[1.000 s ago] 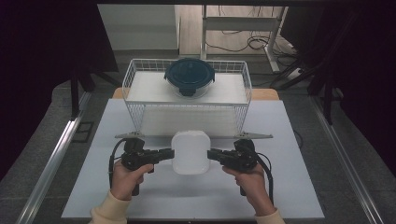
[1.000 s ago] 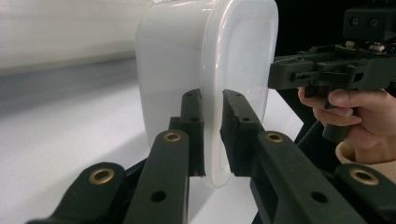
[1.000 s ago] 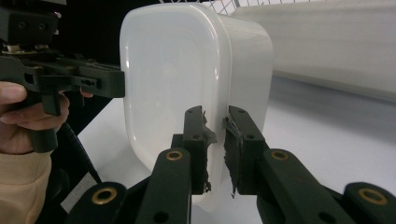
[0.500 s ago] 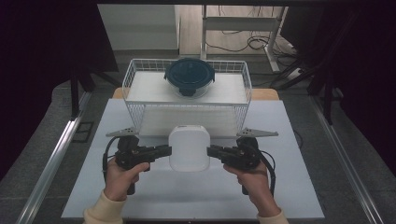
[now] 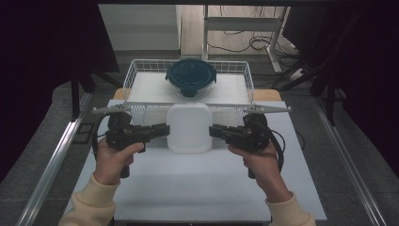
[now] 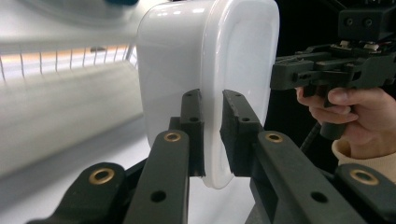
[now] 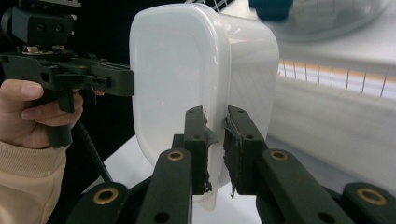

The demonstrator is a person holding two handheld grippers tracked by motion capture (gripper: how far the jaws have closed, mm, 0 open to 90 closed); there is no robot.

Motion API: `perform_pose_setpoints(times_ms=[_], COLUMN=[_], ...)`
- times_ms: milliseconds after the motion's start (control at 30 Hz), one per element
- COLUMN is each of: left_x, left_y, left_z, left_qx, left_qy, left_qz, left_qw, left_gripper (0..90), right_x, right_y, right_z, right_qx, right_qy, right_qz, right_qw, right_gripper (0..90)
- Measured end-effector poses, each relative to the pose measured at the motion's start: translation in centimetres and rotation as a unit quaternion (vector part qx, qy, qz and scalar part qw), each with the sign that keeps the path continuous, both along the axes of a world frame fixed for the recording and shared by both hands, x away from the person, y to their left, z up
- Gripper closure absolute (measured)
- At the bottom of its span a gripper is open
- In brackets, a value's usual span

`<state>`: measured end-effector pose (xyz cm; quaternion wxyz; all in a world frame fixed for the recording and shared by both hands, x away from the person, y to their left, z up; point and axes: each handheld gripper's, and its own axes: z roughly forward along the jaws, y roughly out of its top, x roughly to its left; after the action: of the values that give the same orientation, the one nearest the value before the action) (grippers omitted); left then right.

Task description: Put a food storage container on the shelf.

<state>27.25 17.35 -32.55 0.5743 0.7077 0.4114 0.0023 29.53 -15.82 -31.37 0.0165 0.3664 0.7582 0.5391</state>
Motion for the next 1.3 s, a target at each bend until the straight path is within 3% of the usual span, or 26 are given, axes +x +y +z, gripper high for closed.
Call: perform_pose_setpoints(times_ms=[200,600,867,1133,1300], left_x=[1.1,3.6,4.4,7.5,9.4], left_y=[0.4,0.6,0.7,1.0,1.2], left_z=[2.3,5.6,8.8,10.0,10.5], left_qx=[-0.006,-0.003,0.0,-0.012,-0.006], left_qy=[-0.003,0.002,-0.01,0.019,0.027], left_qz=[0.001,-0.002,-0.001,0.004,0.009], left_qw=[1.0,1.0,1.0,0.9998,0.9996], left_gripper=[79.8,79.7,79.5,79.4,79.3], right_x=[0.8,3.1,3.6,6.5,8.6], right_y=[0.3,0.5,0.6,0.8,1.2], right_z=[2.7,5.9,9.2,10.7,11.2], right_qx=[0.003,0.007,0.008,0.012,0.008], right_qy=[-0.005,0.0,-0.017,0.006,0.016], right_qz=[-0.001,-0.001,0.0,0.0,-0.002], right_qw=[1.0,1.0,0.9998,0.9999,0.9998], right_gripper=[79.4,79.6,79.7,79.7,79.6])
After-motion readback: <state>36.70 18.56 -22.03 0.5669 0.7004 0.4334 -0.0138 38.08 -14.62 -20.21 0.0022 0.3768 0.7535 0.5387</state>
